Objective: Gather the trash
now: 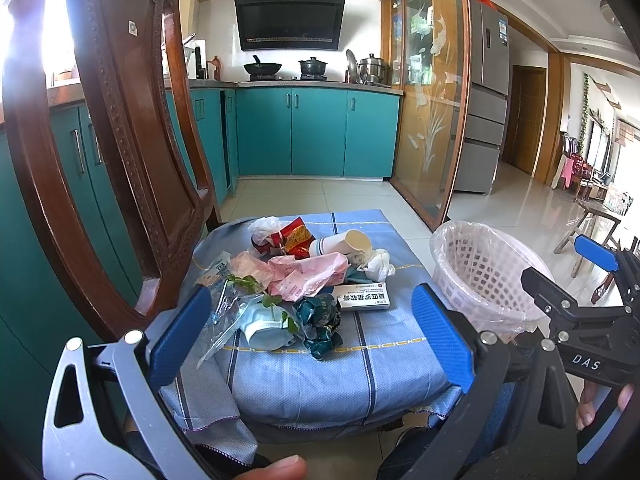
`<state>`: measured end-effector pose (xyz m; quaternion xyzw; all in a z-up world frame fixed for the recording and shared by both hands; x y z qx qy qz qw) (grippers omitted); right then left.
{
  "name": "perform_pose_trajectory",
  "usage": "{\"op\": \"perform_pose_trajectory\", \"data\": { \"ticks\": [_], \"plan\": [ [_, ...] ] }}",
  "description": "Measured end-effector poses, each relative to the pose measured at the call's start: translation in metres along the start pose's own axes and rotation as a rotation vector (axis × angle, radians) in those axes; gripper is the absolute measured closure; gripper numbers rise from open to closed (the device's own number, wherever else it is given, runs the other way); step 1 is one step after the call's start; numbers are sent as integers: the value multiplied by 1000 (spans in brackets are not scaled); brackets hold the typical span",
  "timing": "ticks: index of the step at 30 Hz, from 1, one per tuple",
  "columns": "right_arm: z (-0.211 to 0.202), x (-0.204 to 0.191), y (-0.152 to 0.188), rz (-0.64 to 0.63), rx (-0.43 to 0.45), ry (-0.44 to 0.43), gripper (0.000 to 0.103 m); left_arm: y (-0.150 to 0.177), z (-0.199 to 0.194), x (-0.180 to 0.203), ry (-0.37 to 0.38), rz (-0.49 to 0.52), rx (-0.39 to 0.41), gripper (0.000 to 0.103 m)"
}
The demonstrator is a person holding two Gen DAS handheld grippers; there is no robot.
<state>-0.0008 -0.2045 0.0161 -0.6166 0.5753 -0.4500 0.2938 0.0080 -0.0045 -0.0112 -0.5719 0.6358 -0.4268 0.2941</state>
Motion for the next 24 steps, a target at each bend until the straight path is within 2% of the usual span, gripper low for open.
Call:
{"op": "perform_pose_trajectory", "data": {
  "ticks": [24],
  "plan": [
    [-1,1,3,-2,8,6,3,0,-3,-3,-1,-2,-4,3]
  ]
}}
Point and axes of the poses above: each gripper's, at about its wrist camera, not at the fingertips, and z roughly the way its jaws point, x to its right, y to its underside, the point moved 1 cm from there along z, roughly the way its jaws point, and after that the axes turned 12 degrees about y, right-handed, at the moved point
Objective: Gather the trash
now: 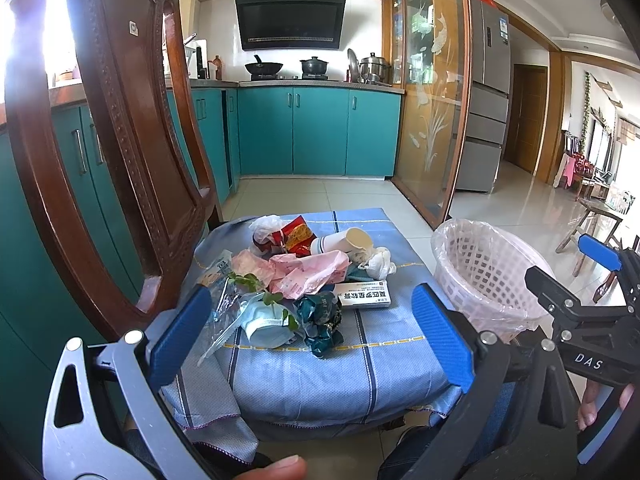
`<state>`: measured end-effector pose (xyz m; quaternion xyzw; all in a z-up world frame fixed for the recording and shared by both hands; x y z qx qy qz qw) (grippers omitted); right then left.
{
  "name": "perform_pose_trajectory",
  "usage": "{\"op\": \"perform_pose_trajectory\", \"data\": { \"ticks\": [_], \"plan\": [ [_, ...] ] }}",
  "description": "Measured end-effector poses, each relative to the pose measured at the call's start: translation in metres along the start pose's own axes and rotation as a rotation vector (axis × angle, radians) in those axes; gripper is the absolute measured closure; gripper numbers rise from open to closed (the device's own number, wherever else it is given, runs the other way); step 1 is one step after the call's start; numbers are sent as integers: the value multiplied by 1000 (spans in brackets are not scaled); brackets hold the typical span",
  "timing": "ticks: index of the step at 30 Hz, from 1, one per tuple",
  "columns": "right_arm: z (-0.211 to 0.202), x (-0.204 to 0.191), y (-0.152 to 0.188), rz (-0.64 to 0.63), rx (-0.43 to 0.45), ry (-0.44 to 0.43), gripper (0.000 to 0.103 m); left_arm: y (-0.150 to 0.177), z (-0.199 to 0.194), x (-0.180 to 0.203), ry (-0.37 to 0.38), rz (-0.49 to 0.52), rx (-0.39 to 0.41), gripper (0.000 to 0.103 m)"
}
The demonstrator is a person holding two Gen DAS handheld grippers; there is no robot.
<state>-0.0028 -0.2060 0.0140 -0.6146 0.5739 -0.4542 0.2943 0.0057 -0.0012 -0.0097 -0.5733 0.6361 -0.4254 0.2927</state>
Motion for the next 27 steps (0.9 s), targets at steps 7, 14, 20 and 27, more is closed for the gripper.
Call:
{"op": "perform_pose_trajectory", "data": {
  "ticks": [7,14,20,27],
  "plan": [
    [0,0,0,0,1,1,3,0,0,-1,-2,-1,-1,3],
    [0,3,2,3,3,5,3,2,-1,-2,-8,-1,-2,3],
    [-1,4,3,4,4,4,3,2,-1,-2,-10,-1,-3,3],
    [-1,4,2,5,4,6,3,2,-1,-2,-14,-6,-9,3]
  ]
}}
Point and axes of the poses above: each gripper's, at about its wrist camera, not at the fingertips, and z roughly the way its jaws point, x to its right, y to its underside, the point moved 1 cm from there along z, roughly the way its jaws point, and after that the axes turned 12 degrees about y, right-handed, at the moved point
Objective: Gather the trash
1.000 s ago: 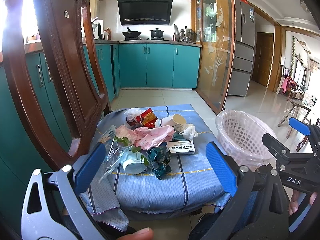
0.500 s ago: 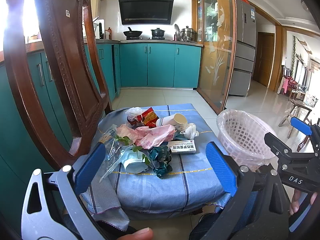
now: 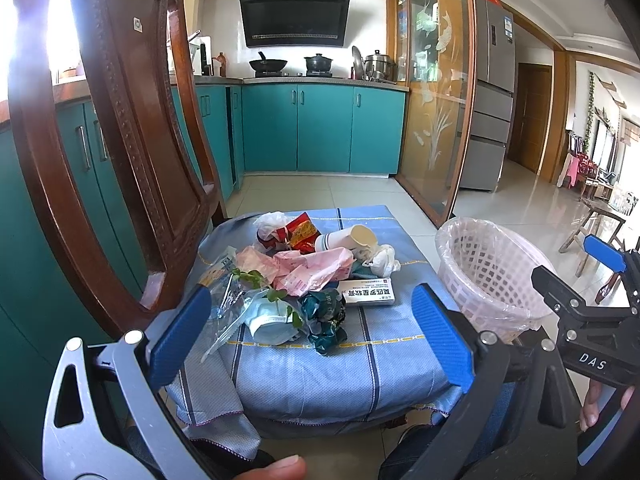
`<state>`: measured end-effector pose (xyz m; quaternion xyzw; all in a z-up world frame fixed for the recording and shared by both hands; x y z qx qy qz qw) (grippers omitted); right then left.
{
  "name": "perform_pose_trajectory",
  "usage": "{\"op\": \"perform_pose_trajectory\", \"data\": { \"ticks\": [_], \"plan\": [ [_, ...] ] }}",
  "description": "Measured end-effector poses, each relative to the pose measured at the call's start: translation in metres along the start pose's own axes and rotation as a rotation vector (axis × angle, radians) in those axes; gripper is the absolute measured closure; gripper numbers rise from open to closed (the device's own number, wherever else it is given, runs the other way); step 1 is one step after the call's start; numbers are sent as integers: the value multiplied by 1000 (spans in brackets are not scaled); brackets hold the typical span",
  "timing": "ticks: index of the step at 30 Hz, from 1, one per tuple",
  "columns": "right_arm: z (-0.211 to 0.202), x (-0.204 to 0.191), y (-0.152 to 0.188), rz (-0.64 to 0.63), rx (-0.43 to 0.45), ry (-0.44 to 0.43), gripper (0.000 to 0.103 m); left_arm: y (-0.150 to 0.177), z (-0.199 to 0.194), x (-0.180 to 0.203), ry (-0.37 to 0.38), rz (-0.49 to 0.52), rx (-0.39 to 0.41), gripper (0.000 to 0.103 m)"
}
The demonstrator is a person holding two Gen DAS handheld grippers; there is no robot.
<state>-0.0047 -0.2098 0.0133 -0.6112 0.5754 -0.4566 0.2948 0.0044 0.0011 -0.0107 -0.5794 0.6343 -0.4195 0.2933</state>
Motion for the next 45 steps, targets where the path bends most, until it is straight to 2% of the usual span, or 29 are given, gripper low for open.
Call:
{"op": "perform_pose_trajectory", "data": {
  "ticks": [12,17,22,25,26,28,29,31,34,36,38,40,43,45],
  "plan": [
    [0,3,2,8,-2,7,3,0,1,0,-2,1,-9,3],
    [6,3,-2,18,-17,-28,3,4,7,-2,-30,3,-47,3],
    [37,-10,-21,5,-47,-161,3,9,18,-11,-63,-5,-99,3],
    [73,-26,-49,-23,-65,-366,3,14,28,-18,-37,-18,-146,3],
    [89,-33,-62,-36,-55,-401,3,16,31,-22,-44,-23,-163,3],
    [119,-51,-81,-98,-34,-376,4,17,34,-27,-64,-33,-174,4],
    [129,-57,-84,-115,-31,-354,6,17,35,-29,-65,-42,-175,5],
    [150,-67,-82,-107,-62,-346,25,16,39,-36,-68,-75,-178,19],
    [174,-75,-52,-81,-239,-453,46,20,50,-46,-60,-109,-197,32],
    [174,-84,-42,-151,-273,-449,46,23,63,-50,-40,-129,-222,35],
    [165,-91,-38,-229,-238,-409,46,24,74,-51,-40,-134,-234,35],
    [158,-93,-33,-268,-230,-404,45,26,90,-54,-56,-125,-254,35],
    [154,-89,-28,-262,-242,-441,44,25,106,-66,-109,-142,-300,36],
    [154,-87,-25,-240,-252,-494,44,18,99,-78,-128,-188,-258,36]
  ]
}}
Point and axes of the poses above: each gripper's, at about its wrist camera, not at the fingertips, and z roughly the way its jaws point, x to its right, y to its underside, the point moved 1 cm from there along z, roughly the way its jaws point, and after that the axes turned 12 degrees about y, right-handed, at the moved point
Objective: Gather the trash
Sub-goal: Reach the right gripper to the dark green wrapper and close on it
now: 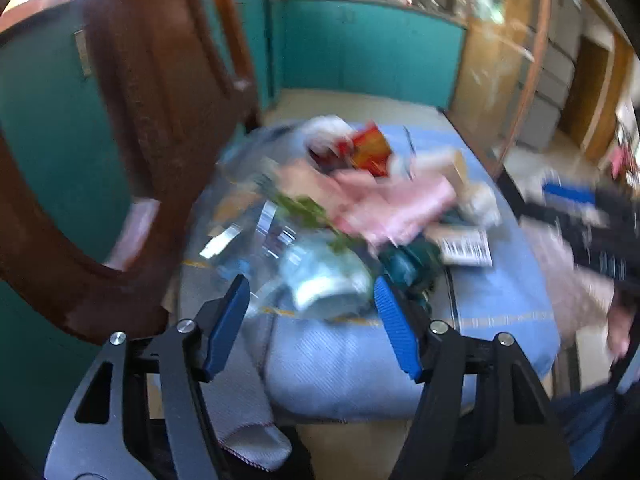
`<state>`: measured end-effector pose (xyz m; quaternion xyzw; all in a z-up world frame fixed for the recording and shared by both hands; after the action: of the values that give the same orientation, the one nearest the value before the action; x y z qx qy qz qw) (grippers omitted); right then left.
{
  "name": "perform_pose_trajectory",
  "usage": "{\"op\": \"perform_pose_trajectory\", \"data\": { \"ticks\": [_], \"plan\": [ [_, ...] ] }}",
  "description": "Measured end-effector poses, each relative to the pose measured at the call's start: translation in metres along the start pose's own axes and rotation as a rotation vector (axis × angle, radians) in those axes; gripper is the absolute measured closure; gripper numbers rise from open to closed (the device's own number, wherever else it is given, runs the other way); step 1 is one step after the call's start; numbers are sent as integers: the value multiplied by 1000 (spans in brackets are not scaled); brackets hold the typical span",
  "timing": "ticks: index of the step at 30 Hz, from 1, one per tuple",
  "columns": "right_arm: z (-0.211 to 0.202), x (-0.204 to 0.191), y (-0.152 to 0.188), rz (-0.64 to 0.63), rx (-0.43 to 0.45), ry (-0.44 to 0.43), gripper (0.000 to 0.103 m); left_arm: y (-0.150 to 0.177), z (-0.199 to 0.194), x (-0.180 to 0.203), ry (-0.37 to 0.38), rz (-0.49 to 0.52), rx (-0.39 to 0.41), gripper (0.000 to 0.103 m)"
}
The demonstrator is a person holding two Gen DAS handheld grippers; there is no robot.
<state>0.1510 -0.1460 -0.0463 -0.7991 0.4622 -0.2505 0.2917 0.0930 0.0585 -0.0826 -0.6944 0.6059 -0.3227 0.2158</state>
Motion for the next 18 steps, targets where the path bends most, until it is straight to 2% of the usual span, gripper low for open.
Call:
{"op": "perform_pose_trajectory", "data": {
  "ticks": [3,4,6,8,11,14,18],
  "plan": [
    [3,-9,2,0,14,-161,44,-9,-13,-11,-2,-23,32,36],
    [7,-18,3,-4,2,-225,44,-10,-16,-13,-4,-20,34,38],
    [15,-34,6,-26,-25,-292,44,-10,-20,-14,2,-10,28,44],
    [24,-46,10,-41,-28,-319,44,-9,-19,-15,-2,-7,18,46],
    [39,-52,11,-36,-60,-312,44,-12,-14,-17,13,-15,9,46],
    [45,-51,10,-19,-62,-349,44,-24,-8,-21,27,-23,6,46],
    [52,-59,11,-47,-66,-344,44,-41,12,-21,5,9,-13,47]
  ]
}}
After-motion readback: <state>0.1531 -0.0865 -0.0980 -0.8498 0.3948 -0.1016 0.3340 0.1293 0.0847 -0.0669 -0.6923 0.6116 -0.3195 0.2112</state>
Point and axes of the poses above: each gripper's, at about its wrist camera, not at the fingertips, and z roughly the way its jaws point, x to its right, y to its underside, the point moved 1 cm from there along z, roughly the way its jaws point, and after that the axes turned 12 degrees about y, right-handed, at the moved point
